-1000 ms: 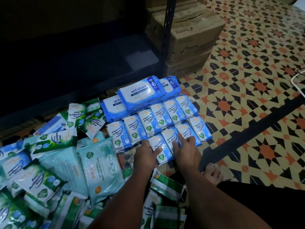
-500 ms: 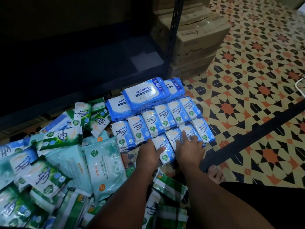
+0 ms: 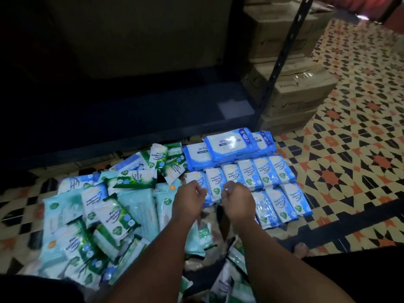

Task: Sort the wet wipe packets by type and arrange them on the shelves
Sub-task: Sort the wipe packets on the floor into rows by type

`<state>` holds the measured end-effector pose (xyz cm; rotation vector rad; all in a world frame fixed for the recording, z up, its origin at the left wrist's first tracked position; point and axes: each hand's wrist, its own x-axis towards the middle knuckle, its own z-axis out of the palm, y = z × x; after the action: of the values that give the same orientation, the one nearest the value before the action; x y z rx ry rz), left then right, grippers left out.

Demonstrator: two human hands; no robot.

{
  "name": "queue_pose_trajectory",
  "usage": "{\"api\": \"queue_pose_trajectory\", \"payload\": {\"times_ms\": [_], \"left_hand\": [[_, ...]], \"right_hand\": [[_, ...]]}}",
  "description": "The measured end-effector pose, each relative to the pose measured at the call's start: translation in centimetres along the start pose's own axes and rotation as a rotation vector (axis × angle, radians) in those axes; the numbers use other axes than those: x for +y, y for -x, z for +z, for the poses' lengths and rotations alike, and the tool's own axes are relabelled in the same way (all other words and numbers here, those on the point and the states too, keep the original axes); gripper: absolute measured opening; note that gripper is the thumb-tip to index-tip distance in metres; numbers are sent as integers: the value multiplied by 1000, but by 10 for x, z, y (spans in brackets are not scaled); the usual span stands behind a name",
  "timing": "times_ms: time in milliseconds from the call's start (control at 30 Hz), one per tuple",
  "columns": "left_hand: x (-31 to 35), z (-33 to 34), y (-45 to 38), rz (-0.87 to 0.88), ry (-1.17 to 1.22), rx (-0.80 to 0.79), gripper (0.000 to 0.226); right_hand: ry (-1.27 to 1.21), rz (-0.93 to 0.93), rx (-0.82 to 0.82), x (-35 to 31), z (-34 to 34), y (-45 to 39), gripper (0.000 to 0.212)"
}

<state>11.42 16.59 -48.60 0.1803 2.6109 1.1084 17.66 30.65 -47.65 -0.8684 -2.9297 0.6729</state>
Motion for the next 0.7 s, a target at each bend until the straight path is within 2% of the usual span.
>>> {"api": "queue_pose_trajectory", "payload": {"times_ms": [167, 367, 433, 500, 533, 600, 633, 700], "left_hand": [[-23, -67, -8, -6, 31, 243, 26], [-75, -149, -29, -117, -28, 453, 22], [-104, -172, -39, -150, -31, 507, 20], [-118, -182, -44, -162, -113, 533, 14], [-133, -190, -48, -219, -178, 521, 16], [-153, -204, -54, -384, -211, 383, 31], [-163, -212, -56, -437, -158, 271, 36], [-181, -229, -60, -426, 2, 38, 38]], "right_hand": [[-51, -174, -34, -63, 13, -8, 20], [-74, -459, -164, -138, 37, -28, 17], [10, -583, -174, -162, 48, -40, 25], [159, -629, -182, -170, 46, -48, 44], [226, -663, -201, -183, 52, -55, 54], [319, -722, -230, -203, 60, -68, 64], [356, -750, -241, -212, 65, -75, 65], [437, -797, -273, -227, 75, -87, 62]]}}
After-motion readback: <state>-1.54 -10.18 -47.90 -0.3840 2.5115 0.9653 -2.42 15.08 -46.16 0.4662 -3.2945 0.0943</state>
